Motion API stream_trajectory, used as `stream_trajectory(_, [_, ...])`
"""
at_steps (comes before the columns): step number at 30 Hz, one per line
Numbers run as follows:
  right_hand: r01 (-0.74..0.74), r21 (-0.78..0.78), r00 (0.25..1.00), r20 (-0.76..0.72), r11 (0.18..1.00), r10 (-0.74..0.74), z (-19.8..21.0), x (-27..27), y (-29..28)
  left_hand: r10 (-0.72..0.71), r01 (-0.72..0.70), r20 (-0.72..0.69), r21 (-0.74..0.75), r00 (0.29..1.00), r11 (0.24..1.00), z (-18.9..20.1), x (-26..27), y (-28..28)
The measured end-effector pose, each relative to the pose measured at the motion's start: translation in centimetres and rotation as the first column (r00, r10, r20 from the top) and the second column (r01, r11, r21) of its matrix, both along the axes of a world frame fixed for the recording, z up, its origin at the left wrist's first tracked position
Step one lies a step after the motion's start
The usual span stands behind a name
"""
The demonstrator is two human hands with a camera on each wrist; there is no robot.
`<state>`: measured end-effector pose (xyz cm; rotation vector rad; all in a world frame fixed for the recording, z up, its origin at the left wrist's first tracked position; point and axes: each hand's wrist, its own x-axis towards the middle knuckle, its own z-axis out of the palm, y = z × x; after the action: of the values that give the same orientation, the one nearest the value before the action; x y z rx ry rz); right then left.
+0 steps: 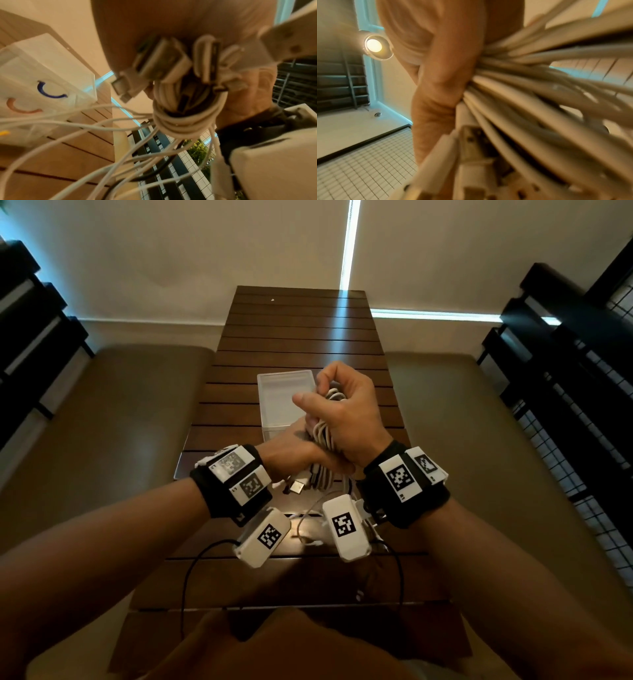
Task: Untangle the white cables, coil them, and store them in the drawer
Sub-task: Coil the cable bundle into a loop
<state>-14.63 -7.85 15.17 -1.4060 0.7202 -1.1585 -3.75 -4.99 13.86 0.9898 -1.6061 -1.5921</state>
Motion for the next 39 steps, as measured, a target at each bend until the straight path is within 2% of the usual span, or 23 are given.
stream_trajectory(4, [-0.097,-0.007,0.995,-0.007,0.995,0.097,0.2,-0.8,-0.2,-0.046,0.051,-0.044,0.127,0.998,0.991,-0.5,-0.3,0.0])
stream_trajectory(6, [-0.099,-0.028,0.994,-0.041,0.995,0.097,0.4,-1.1,-0.5,-0.007,0.008,-0.012,0.136,1.000,0.991,-0.4,-0.6,-0.1])
stream_trajectory(7, [-0.086,-0.066,0.992,-0.100,0.994,0.079,0.6,-1.3,-0.7,0.052,-0.055,0.024,0.129,0.998,0.990,-0.3,-0.8,-0.2])
stream_trajectory(9, [-0.046,-0.184,0.952,-0.307,0.982,-0.012,1.2,-1.8,-0.8,0.200,-0.206,0.073,0.097,0.977,0.974,-0.3,-0.9,-0.6])
stream_trajectory(12, [0.015,-0.240,0.791,-0.590,0.971,-0.158,1.8,-2.0,-0.8,0.350,-0.353,0.130,-0.002,0.928,0.936,-0.5,-1.3,-0.8])
stream_trajectory(14, [0.032,-0.279,0.612,-0.753,0.960,-0.240,2.1,-1.4,-0.6,0.403,-0.395,0.194,-0.079,0.894,0.915,-1.0,-1.6,-0.5])
stream_trajectory(16, [0.010,-0.427,0.411,-0.822,0.904,-0.393,2.0,-0.6,-1.0,0.418,-0.403,0.230,-0.112,0.879,0.908,-1.3,-2.3,-0.3])
stream_trajectory(17, [-0.004,-0.492,0.372,-0.809,0.871,-0.455,2.0,-0.4,-1.3,0.421,-0.400,0.250,-0.134,0.872,0.907,-1.5,-2.6,-0.6])
stream_trajectory(18, [-0.015,-0.521,0.377,-0.794,0.853,-0.478,1.9,-0.3,-1.7,0.431,-0.400,0.278,-0.163,0.859,0.902,-1.6,-2.8,-0.9])
stream_trajectory(19, [-0.027,-0.526,0.411,-0.781,0.850,-0.470,1.6,-0.3,-2.0,0.423,-0.390,0.293,-0.165,0.858,0.906,-1.5,-2.9,-1.1])
stream_trajectory(22, [-0.062,-0.525,0.561,-0.722,0.849,-0.405,0.7,-0.5,-2.5,0.346,-0.329,0.299,-0.108,0.889,0.938,-1.5,-2.1,-1.1])
stream_trajectory(25, [-0.043,-0.590,0.666,-0.618,0.806,-0.417,0.2,-0.5,-2.6,0.277,-0.272,0.230,-0.052,0.933,0.961,-1.4,-1.3,-0.8])
stream_trajectory(27, [-0.042,-0.610,0.700,-0.584,0.791,-0.412,-0.1,-0.3,-2.5,0.248,-0.253,0.179,0.003,0.952,0.968,-1.5,-1.1,-0.7])
stream_trajectory(30, [-0.091,-0.560,0.690,-0.632,0.823,-0.354,0.0,-0.2,-2.0,0.254,-0.271,0.135,0.131,0.958,0.953,-2.0,-0.8,-0.6])
stream_trajectory(31, [-0.086,-0.503,0.711,-0.635,0.860,-0.301,0.1,-0.4,-2.0,0.280,-0.294,0.098,0.186,0.955,0.937,-2.1,-0.5,-0.8])
stream_trajectory(32, [-0.065,-0.406,0.768,-0.603,0.912,-0.214,0.1,-0.8,-2.0,0.308,-0.306,0.035,0.260,0.951,0.916,-2.0,-0.1,-1.1])
stream_trajectory(34, [-0.062,-0.107,0.911,-0.413,0.992,0.013,-0.6,-2.0,-2.2,0.395,-0.298,-0.141,0.448,0.908,0.843,-1.6,1.0,-1.8])
stream_trajectory(35, [-0.124,0.055,0.937,-0.323,0.991,0.135,-1.5,-2.5,-2.4,0.428,-0.265,-0.231,0.511,0.874,0.817,-1.2,1.6,-2.1])
stream_trajectory(37, [-0.315,0.243,0.890,-0.262,0.918,0.374,-3.7,-3.1,-2.3,0.486,-0.212,-0.375,0.577,0.789,0.789,-0.6,2.2,-2.6])
stream_trajectory(39, [-0.463,0.306,0.820,-0.207,0.832,0.533,-5.6,-3.1,-2.2,0.527,-0.186,-0.437,0.615,0.729,0.767,-0.3,2.4,-3.0])
